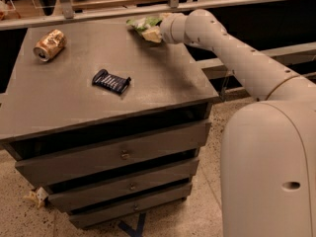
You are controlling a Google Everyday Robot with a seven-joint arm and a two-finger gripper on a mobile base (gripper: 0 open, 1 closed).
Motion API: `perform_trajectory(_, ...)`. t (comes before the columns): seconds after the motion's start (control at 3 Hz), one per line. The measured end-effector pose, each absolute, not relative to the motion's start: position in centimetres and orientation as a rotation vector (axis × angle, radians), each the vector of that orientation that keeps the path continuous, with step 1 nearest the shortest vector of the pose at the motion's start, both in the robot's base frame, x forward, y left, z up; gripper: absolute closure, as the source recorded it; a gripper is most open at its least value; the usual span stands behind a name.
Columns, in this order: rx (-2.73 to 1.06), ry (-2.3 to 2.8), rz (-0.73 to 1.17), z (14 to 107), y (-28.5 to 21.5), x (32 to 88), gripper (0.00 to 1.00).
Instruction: Move green rice chip bag near orange can
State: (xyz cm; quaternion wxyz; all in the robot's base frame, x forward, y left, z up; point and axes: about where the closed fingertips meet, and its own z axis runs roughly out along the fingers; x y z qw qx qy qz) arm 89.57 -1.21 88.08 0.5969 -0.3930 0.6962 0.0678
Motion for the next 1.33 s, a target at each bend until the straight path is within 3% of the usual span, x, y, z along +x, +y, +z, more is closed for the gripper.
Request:
perform_trajectory(0.67, -0.923, 1.561, 0.232, 89.3, 0.4, 88.8, 0.88)
perform_trajectory(1.0, -0.896, 1.524, 0.307, 90.8, 1.3, 87.7, 1.00)
perform_trajectory(1.33, -0.870, 1.470, 0.393, 93.0, 2.4, 86.4, 1.00)
